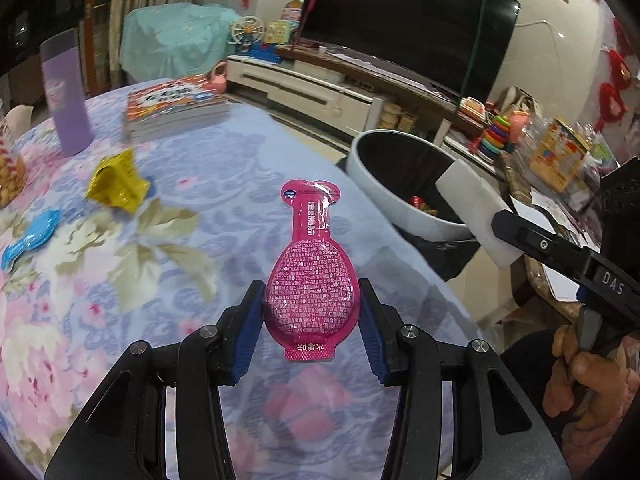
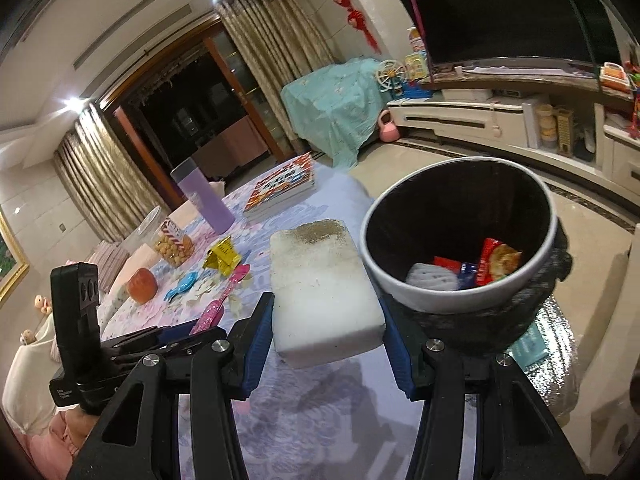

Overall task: Collect trash
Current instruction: 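Carry the pink brush and foam block with both tools over the bin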

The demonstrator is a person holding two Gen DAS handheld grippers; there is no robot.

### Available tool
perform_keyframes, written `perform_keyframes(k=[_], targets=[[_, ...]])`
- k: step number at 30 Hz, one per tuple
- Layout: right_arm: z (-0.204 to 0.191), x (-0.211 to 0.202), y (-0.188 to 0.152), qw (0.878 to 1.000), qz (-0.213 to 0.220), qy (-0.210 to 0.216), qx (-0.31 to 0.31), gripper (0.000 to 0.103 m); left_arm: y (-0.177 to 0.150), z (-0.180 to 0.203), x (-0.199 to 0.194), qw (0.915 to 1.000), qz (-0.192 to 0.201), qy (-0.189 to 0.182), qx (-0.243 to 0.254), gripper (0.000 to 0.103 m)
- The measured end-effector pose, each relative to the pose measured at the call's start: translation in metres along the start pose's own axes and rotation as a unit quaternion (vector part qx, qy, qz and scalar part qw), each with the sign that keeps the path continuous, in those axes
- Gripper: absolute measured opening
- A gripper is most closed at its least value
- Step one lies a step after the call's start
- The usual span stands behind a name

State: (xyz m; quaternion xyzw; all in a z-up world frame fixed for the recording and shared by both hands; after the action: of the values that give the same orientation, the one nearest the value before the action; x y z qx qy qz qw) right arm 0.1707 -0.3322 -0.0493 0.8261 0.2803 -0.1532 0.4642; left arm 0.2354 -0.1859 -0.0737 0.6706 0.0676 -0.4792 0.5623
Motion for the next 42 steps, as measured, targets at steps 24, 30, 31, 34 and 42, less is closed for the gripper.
perform_keyframes(k=[24, 30, 31, 34, 42], targets=[[0.067, -0.022, 0.032, 0.998, 0.032, -0.045, 0.031, 0.052, 0.054, 0.071, 0.036, 0.9976, 0.002, -0.02, 0.066, 0.045], [0.08, -0.015, 0.042, 0.998, 0.026, -0.055, 0.031, 0.052, 0.066, 0.078, 0.048, 0.997, -0.003, -0.021, 0.074, 0.045], [0.082, -0.013, 0.045, 0.998, 0.026, -0.057, 0.031, 0.052, 0.068, 0.079, 0.051, 0.9969, -0.004, -0.021, 0.076, 0.045], [0.087, -0.009, 0.051, 0.997, 0.025, -0.06, 0.031, 0.053, 0.072, 0.082, 0.057, 0.9965, -0.006, -0.021, 0.081, 0.045], [0.095, 0.0, 0.061, 0.997, 0.018, -0.069, 0.031, 0.053, 0.085, 0.085, 0.074, 0.9959, -0.01, -0.019, 0.088, 0.045]])
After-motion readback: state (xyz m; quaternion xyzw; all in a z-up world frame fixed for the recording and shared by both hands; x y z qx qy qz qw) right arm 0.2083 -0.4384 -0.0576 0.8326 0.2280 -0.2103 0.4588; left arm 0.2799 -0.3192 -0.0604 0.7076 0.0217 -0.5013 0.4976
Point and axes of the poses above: each gripper's, at about its wrist camera, not at the fingertips, and x roughly the way its jaws point, z to its right, y to its top, the point moved 6 cm from there along x, roughly the way its jaws point, and after that the axes turned 6 degrees about x, right-handed, at the moved point
